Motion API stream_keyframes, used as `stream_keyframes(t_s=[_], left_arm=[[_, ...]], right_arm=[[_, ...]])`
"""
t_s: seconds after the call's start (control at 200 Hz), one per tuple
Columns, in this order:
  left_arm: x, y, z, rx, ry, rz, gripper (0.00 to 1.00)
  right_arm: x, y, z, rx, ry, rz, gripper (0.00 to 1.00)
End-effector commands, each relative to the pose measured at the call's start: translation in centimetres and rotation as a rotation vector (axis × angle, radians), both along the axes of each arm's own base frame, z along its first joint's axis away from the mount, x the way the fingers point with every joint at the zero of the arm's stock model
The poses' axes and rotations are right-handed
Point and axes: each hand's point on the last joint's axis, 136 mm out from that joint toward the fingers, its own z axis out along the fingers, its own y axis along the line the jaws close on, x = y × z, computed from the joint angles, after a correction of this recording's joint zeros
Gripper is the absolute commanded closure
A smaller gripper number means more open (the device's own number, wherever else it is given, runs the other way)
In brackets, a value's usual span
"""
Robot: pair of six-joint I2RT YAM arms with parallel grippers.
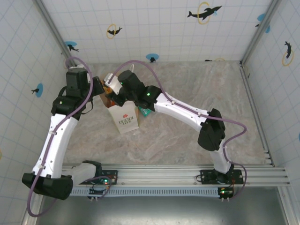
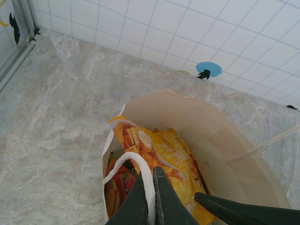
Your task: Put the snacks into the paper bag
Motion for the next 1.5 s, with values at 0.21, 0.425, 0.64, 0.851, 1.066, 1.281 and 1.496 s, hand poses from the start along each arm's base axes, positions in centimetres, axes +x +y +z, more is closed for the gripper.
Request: stream_keyframes(t_s=[0.21, 0.425, 0.64, 0.851, 1.066, 1.281, 1.496], left_arm=[[-1.0, 1.3, 0.5, -0.005, -0.022, 0.076, 0.93], [-1.8, 2.3, 2.3, 0.017, -0.072, 0.108, 1.00], [-1.6, 2.2, 2.6, 0.023, -0.082, 0.102, 1.00], [-1.2, 1.7, 1.9, 0.013, -0.070, 0.081, 1.00], [-0.6, 1.2, 1.1, 0.007, -0.053, 0.057, 1.00], [-0.2, 0.6, 0.6, 0.000, -0.044, 0.036, 0.99], [0.2, 0.2, 0.3, -0.013, -0.038, 0.017, 0.99]], right_arm=[[1.2, -0.9, -2.5, -0.070, 0.094, -0.017, 0.46], [0.4, -1.3, -4.3, -0.097, 0.226, 0.063, 0.53], [-1.5, -0.5, -5.1, -0.070, 0.330, 0.159, 0.52], [-1.9, -0.7, -1.1, 0.012, 0.298, 0.176, 0.44], [-2.6, -2.5, 4.3, 0.096, 0.233, 0.143, 0.43], [-2.9, -6.4, 6.7, 0.198, 0.198, 0.053, 0.43], [-1.0, -12.3, 4.9, 0.273, 0.259, -0.136, 0.45]])
